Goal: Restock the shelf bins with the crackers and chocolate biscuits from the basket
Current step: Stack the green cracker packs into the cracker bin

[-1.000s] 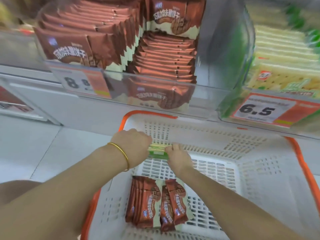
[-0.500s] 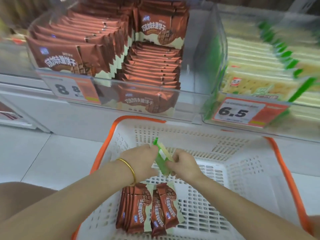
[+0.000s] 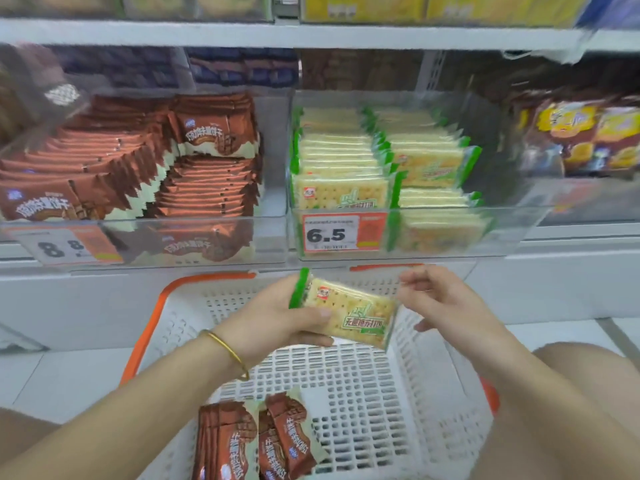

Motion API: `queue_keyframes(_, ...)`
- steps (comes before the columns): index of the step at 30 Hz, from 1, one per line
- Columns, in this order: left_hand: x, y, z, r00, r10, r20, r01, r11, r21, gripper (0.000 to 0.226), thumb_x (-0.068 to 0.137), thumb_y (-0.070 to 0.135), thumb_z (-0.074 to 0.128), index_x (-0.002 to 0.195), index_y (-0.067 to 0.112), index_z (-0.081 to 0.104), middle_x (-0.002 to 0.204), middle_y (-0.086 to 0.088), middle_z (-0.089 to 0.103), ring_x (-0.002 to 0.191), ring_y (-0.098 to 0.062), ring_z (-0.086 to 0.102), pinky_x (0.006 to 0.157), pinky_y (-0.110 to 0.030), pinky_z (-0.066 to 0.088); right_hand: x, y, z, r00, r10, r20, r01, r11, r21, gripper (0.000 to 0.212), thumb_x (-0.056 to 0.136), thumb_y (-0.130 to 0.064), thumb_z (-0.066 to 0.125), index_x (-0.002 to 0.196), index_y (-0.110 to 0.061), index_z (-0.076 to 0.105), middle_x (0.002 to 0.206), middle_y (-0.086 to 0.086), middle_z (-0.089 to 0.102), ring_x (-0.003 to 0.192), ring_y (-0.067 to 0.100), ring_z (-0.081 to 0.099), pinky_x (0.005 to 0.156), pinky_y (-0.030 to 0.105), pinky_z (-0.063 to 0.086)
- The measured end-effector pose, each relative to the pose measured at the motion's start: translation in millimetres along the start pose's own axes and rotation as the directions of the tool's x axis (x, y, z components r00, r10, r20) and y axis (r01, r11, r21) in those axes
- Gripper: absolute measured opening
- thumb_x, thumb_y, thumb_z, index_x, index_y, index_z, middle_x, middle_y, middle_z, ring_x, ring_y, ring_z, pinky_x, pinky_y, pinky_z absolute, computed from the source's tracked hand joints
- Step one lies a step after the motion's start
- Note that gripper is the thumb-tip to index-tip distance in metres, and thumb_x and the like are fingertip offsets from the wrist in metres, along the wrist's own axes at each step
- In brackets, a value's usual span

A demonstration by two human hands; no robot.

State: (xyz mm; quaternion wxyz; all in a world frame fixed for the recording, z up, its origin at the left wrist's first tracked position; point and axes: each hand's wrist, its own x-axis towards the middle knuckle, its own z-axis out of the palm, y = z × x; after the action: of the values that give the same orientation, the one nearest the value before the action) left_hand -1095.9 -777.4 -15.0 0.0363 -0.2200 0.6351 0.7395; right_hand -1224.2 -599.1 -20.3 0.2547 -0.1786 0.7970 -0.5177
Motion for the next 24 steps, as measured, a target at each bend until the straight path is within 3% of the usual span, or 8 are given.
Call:
queue_keyframes(2, 1, 11, 7, 0.999, 0.036, 0.015, -0.035, 0.997, -0.063, 0.024, 0.087, -0.002, 0.057, 0.11, 0.007, 0.053, 0.1, -0.012, 0.069, 0.087, -0.023, 0.069, 0.072, -0.031, 0.059, 0, 1, -14, 0.996, -0.007, 0.088, -0.002, 0.994, 0.105, 0.025, 0.085, -0.024, 0.067, 0.108, -0.023, 0.06, 0.103, 0.003, 0.064, 0.088, 0.01, 0.065, 0.069, 0.031, 0.055)
queue_keyframes(5, 6, 26, 19, 0.996, 0.077, 0.045, -0.074, 0.995, -0.07, 0.029, 0.088, 0.001, 0.055, 0.117, 0.004, 0.052, 0.11, -0.017, 0.068, 0.093, -0.027, 0.068, 0.074, -0.031, 0.059, -2, -4, -26, 0.982, -0.072, 0.173, 0.039, 0.982, 0.185, 0.026, 0.08, -0.012, 0.07, 0.104, -0.012, 0.061, 0.093, 0.013, 0.069, 0.071, 0.014, 0.064, 0.056, 0.024, 0.051)
queue_keyframes(9, 17, 54, 39, 0.954, 0.291, -0.074, -0.272, 0.942, 0.195, 0.036, 0.086, 0.008, 0.061, 0.12, 0.009, 0.049, 0.117, -0.009, 0.063, 0.097, -0.018, 0.066, 0.078, -0.033, 0.058, 5, -26, -64, 0.969, -0.24, -0.062, 0.246, 0.959, 0.143, 0.021, 0.081, 0.0, 0.067, 0.093, -0.016, 0.06, 0.077, 0.006, 0.067, 0.055, 0.013, 0.055, 0.05, 0.02, 0.046)
queue_keyframes(11, 26, 69, 42, 0.82, 0.538, -0.194, -0.394, 0.777, 0.49, 0.038, 0.086, 0.01, 0.064, 0.12, 0.017, 0.047, 0.117, 0.0, 0.057, 0.095, -0.007, 0.06, 0.082, -0.025, 0.053, 14, -42, -92, 0.915, -0.319, -0.248, 0.342, 0.938, 0.057, 0.024, 0.084, -0.003, 0.066, 0.09, -0.024, 0.057, 0.081, 0.002, 0.067, 0.063, 0.014, 0.06, 0.056, 0.024, 0.049)
queue_keyframes(13, 34, 83, 41, 0.689, 0.717, -0.107, -0.389, 0.49, 0.78, 0.037, 0.086, 0.015, 0.064, 0.121, 0.019, 0.051, 0.116, 0.006, 0.053, 0.102, -0.006, 0.053, 0.086, -0.013, 0.042, 28, -55, -114, 0.837, -0.4, -0.373, 0.362, 0.917, -0.171, 0.02, 0.086, -0.009, 0.066, 0.093, -0.025, 0.056, 0.091, 0.002, 0.066, 0.079, 0.019, 0.061, 0.065, 0.033, 0.05)
queue_keyframes(16, 50, 91, 39, 0.651, 0.755, 0.082, -0.297, 0.154, 0.942, 0.04, 0.086, 0.019, 0.064, 0.124, 0.016, 0.054, 0.13, 0.0, 0.051, 0.126, -0.018, 0.04, 0.105, -0.024, 0.024, 60, -67, -121, 0.779, -0.493, -0.388, 0.283, 0.828, -0.484, 0.023, 0.086, -0.012, 0.066, 0.108, -0.014, 0.058, 0.096, -0.001, 0.055, 0.086, 0.018, 0.051, 0.07, 0.022, 0.034)
queue_keyframes(19, 62, 88, 43, 0.692, 0.709, 0.139, -0.235, 0.04, 0.971, 0.043, 0.087, 0.02, 0.062, 0.128, 0.015, 0.053, 0.142, -0.004, 0.043, 0.135, -0.022, 0.032, 0.114, -0.035, 0.019, 90, -69, -111, 0.839, -0.442, -0.318, 0.234, 0.82, -0.522, 0.027, 0.088, -0.013, 0.065, 0.114, -0.012, 0.057, 0.1, -0.001, 0.053, 0.088, 0.016, 0.047, 0.072, 0.021, 0.032)
queue_keyframes(24, 71, 80, 45, 0.747, 0.65, 0.138, -0.192, 0.013, 0.981, 0.045, 0.088, 0.02, 0.059, 0.133, 0.02, 0.049, 0.146, 0.0, 0.039, 0.139, -0.02, 0.026, 0.116, -0.044, 0.017, 123, -66, -100, 0.892, -0.342, -0.296, 0.162, 0.852, -0.498, 0.036, 0.087, -0.018, 0.068, 0.119, -0.013, 0.053, 0.113, 0.007, 0.053, 0.093, 0.019, 0.049, 0.078, 0.029, 0.039)
